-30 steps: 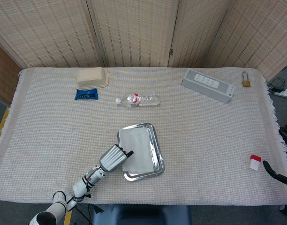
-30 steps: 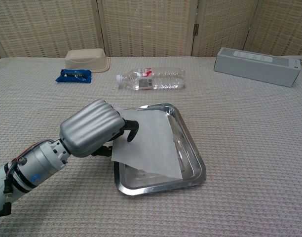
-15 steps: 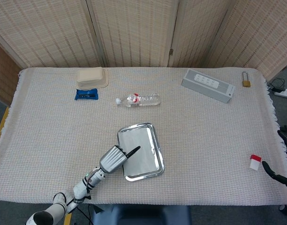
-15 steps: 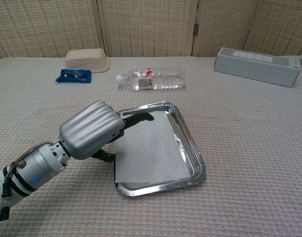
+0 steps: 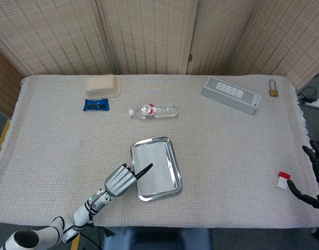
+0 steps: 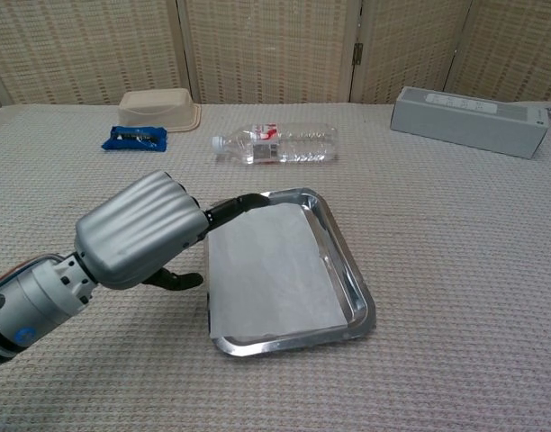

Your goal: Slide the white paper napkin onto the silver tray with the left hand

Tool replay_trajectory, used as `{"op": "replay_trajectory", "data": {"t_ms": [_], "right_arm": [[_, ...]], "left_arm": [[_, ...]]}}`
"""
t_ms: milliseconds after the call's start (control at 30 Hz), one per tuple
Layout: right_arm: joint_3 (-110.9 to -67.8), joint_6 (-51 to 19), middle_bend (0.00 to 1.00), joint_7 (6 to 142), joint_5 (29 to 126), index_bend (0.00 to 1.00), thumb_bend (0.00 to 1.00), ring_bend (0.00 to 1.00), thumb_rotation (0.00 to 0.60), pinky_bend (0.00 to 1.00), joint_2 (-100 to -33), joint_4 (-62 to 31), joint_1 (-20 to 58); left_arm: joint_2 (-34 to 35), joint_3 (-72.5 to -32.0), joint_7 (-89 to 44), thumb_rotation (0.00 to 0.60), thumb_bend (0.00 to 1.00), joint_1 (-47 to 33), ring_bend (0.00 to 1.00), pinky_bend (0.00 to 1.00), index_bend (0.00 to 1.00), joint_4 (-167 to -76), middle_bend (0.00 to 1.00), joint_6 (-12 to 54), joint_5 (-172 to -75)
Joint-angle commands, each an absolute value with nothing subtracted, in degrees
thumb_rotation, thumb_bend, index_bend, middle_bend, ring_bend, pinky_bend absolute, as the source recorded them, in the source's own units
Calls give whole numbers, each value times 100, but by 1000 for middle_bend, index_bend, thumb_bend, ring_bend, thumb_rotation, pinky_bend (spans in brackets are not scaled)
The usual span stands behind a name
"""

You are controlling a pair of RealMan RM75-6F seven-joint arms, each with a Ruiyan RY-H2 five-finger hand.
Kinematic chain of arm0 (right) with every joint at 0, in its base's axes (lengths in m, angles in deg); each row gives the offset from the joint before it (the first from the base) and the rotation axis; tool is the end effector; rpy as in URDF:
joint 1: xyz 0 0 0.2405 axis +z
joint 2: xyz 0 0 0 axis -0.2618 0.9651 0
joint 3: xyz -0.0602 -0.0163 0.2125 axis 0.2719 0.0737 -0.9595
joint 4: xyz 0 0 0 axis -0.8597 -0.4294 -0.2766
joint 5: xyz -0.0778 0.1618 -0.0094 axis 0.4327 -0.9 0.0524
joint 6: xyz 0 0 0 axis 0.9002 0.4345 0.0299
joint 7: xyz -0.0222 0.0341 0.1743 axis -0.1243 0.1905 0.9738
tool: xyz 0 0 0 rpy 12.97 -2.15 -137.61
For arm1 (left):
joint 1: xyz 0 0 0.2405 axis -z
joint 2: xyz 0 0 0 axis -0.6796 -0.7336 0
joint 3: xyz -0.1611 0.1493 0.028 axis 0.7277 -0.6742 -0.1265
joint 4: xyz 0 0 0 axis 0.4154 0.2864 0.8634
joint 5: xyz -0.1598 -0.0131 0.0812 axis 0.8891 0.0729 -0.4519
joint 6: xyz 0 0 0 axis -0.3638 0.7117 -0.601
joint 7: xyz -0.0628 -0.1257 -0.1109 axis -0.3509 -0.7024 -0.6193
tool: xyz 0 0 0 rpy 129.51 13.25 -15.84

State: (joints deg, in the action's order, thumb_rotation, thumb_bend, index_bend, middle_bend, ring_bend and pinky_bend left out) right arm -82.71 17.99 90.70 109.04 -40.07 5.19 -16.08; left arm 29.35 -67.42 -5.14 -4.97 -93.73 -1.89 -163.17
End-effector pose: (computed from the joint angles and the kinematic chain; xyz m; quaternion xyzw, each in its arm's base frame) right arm -0.2422 -0.1822 0.2294 0.5393 -0.3762 0.5228 0.5424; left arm -0.0950 0.2706 -0.0481 -0.7841 -0.0043 -0.4749 0.3996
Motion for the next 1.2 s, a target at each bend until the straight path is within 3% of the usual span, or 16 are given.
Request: {"op": "replay_trajectory", "data": {"t_ms": [33, 200, 367, 400, 467, 1200], "right_arm": [[-8260, 1795, 0, 9052, 10920, 0, 351, 0, 600, 0, -4012, 527, -1608], [-8248, 1762, 0, 9010, 10920, 0, 351, 0, 600, 0, -4018, 546, -1600], [-8233, 1741, 0, 9019, 10945, 0, 351, 0, 600, 0, -4011, 550, -1587], [-8237, 1740, 0, 9025, 10934, 0, 350, 0, 600, 0, -4011, 544, -1586], [-8242, 1724, 0, 9045, 10915, 0, 350, 0, 600, 0, -4010, 534, -1579], [-8232, 1729, 0, 9033, 10917, 0, 350, 0, 600, 0, -4001, 562, -1579]], "left_arm": [[2258, -6743, 274, 600, 144, -545, 992, 1000, 172, -10425, 1000, -49, -16408], [1862, -6865, 464, 600, 191, -691, 989, 1000, 189, -11215, 1000, 479, -16208], [1604, -6853, 785, 600, 653, -664, 988, 1000, 294, -11713, 1000, 1112, -15999], [1574, -6839, 838, 600, 722, -664, 988, 1000, 312, -11772, 1000, 1175, -15975], [1517, -6831, 873, 600, 771, -667, 990, 1000, 327, -11883, 1000, 1291, -15953], [1699, -6774, 579, 600, 819, -690, 1000, 1000, 367, -11533, 1000, 1632, -16247]]}}
